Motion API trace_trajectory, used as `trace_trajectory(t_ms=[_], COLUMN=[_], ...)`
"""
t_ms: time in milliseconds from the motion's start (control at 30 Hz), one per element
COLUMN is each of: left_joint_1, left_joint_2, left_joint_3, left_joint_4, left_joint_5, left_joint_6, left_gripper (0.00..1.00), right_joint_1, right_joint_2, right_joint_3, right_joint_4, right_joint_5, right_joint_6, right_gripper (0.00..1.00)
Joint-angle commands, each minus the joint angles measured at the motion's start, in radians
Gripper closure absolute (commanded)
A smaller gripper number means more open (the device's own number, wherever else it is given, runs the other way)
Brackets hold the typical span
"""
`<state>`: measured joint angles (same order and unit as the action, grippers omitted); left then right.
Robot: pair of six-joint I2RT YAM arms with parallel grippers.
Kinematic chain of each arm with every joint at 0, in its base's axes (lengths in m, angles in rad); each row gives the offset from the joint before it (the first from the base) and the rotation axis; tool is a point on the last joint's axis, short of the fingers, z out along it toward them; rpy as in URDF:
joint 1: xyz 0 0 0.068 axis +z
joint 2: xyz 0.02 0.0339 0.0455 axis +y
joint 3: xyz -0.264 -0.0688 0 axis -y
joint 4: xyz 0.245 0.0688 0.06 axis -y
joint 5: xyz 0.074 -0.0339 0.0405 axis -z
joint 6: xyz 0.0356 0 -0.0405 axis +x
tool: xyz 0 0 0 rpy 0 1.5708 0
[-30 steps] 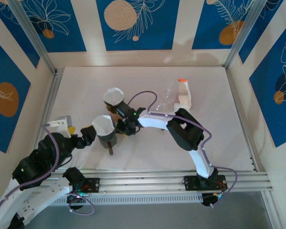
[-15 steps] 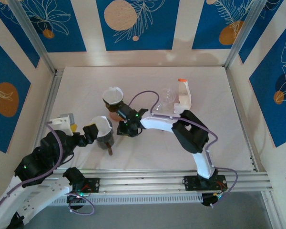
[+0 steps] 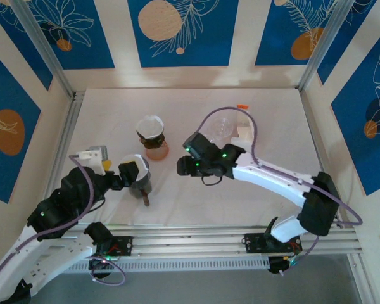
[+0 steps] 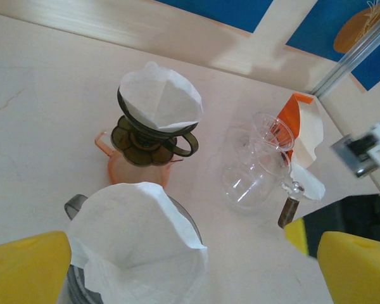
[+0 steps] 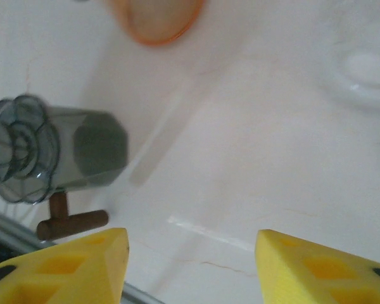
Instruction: Place the coffee filter in the dripper
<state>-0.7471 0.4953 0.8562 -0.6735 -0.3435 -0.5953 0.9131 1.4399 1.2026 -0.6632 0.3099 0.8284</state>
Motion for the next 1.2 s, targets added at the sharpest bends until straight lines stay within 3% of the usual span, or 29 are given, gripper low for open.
trace_trajectory(t_ms=[0,200,533,667,900,1167], left_joint_1=[0.009,0.009,0.009,0.008,0.009,0.008], left_joint_2=[0.008,0.012,0.030,0.029,0.036,0.066], left_joint_3=[-0.015,-0.025,-0.022,-0.022,-0.036,-0.040], left_joint_4=[0.040,0.037,0.022,0.014,0.033,0.060], left_joint_5=[0.023,0.015,0.006,-0.001,0.000,0.032], left_joint_6=[0.004,-0.003,-0.004,-0.004,-0.006,-0.011], left_gripper=[0.00,0.00,0.00,0.00,0.00,0.00], right_joint_1=[-0.091,-0.256,-0.299,-0.296,-0.253,-0.126], right_joint_2=[-0.029,0.044,0.212,0.248,0.204,0.115], right_joint_3=[0.001,-0.017,0.017,0.032,-0.009,-0.072], right_joint_4=[-0.145,-0.098,0.042,0.024,0.019,-0.049], right_joint_5=[0.097,0.011,0.038,0.054,0.060,0.070], right_joint_6=[-0.080,-0.224,-0.379,-0.407,-0.421,-0.376], right_gripper=[0.40,0.33,0.33,0.44,0.75,0.83])
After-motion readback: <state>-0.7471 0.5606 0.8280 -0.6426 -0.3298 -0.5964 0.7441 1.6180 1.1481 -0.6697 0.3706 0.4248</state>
